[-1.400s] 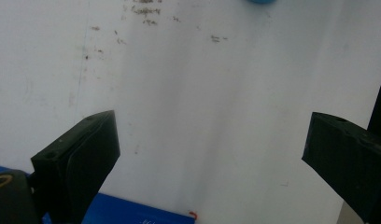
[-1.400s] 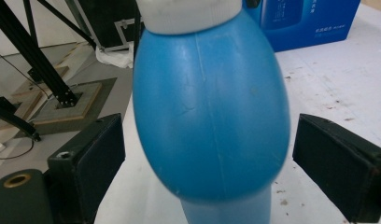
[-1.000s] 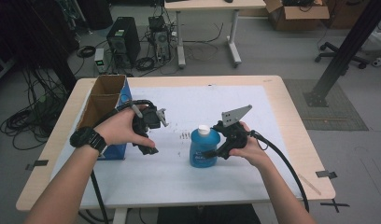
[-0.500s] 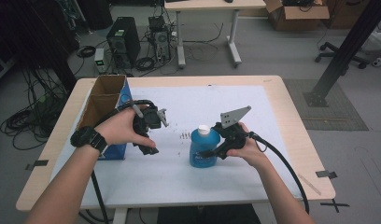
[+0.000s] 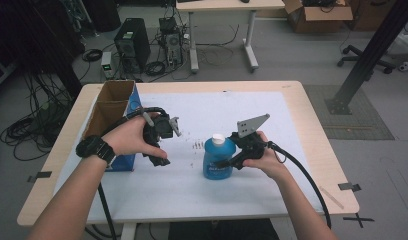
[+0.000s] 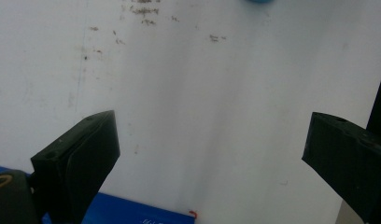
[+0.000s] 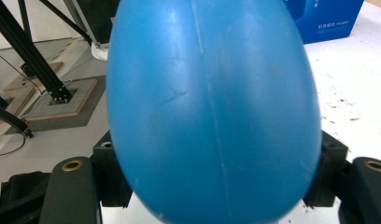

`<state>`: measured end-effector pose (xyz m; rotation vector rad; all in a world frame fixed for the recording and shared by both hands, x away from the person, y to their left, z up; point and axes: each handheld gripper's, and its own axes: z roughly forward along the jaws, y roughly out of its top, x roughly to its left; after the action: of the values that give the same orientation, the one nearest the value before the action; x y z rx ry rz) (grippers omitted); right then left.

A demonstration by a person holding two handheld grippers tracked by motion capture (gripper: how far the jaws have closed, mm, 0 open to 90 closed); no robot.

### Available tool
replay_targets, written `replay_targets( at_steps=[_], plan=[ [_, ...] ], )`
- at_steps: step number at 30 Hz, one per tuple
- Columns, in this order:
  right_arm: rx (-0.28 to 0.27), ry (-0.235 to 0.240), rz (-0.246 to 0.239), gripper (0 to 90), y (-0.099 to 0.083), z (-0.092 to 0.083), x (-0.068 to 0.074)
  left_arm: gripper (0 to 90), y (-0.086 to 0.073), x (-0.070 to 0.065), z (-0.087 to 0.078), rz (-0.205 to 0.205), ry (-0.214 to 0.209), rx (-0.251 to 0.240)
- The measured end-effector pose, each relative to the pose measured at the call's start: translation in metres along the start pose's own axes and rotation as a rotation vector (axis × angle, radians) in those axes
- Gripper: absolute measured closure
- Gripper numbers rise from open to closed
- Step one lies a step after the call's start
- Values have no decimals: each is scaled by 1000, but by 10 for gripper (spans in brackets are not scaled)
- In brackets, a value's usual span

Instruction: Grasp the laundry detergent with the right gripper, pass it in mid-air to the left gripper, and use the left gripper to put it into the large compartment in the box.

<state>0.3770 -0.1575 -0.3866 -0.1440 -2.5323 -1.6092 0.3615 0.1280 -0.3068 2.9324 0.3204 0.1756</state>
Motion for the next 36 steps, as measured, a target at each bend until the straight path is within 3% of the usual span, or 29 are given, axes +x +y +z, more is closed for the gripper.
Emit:
replay_targets(
  at_steps=[36],
  plan=[
    [-7,-18,-30,398,-2,0,1,42,1,0,-2,-1,-3,-10]
  ],
)
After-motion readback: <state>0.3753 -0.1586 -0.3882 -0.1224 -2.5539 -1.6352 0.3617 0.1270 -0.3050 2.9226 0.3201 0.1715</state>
